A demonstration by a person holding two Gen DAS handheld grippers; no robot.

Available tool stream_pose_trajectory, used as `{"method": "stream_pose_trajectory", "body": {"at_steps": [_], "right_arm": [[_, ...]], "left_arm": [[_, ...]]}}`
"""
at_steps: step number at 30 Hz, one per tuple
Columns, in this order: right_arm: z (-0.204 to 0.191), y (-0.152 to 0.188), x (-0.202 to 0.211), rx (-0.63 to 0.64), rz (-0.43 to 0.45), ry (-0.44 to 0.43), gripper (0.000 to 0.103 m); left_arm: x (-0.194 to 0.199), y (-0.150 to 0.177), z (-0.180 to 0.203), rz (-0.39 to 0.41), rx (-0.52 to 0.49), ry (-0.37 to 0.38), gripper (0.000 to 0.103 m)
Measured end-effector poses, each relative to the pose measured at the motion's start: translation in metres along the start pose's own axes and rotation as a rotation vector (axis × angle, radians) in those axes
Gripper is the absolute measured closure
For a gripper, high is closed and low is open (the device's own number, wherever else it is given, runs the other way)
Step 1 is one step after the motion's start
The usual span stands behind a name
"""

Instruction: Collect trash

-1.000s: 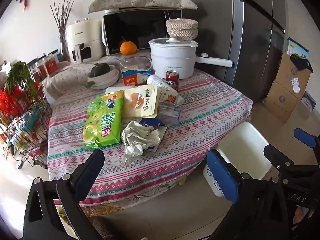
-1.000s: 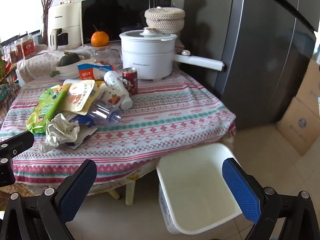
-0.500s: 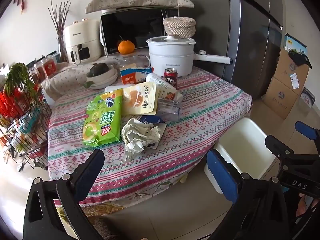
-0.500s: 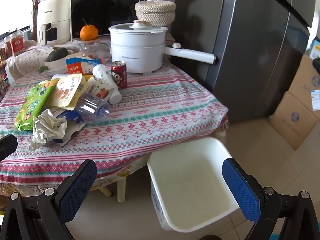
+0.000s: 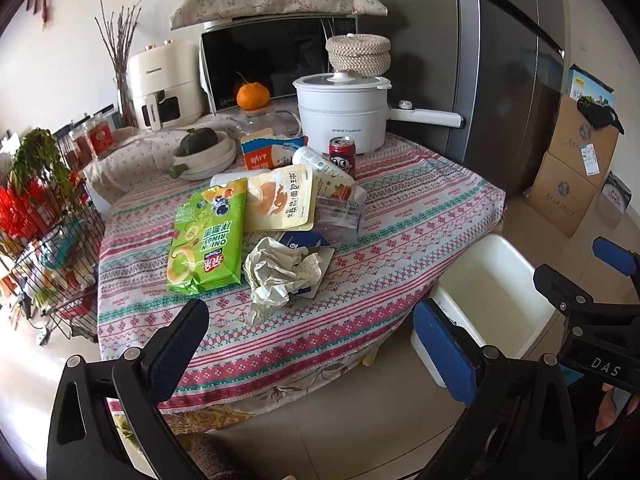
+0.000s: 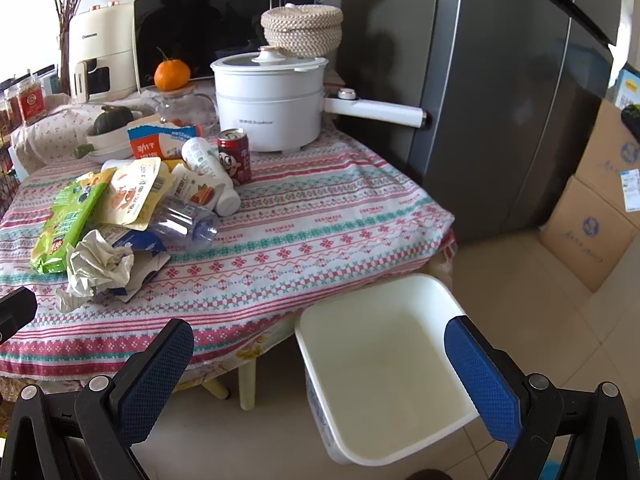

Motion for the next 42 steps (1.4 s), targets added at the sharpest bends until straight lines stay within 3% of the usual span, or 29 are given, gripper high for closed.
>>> {"method": "stream_pose_trajectory", "body": {"at_steps": [42], "right_arm": [[-0.0090, 0.0075, -0.0017, 0.006, -0.007, -0.003, 0.000]], "left_arm": [[-0.0006, 0.0091, -0.0090, -0.009, 0.001, -0.010, 0.000]]}}
Point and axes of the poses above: each gripper's, at about its wrist camera, not at the fingertips, and x roughly against the way its jaws point, z to its right, y to its underside, the point moved 6 cm from there along -x, roughly the way its jaws point, and after that the axes turned 15 degrees about -x, right-handed, at the moved point
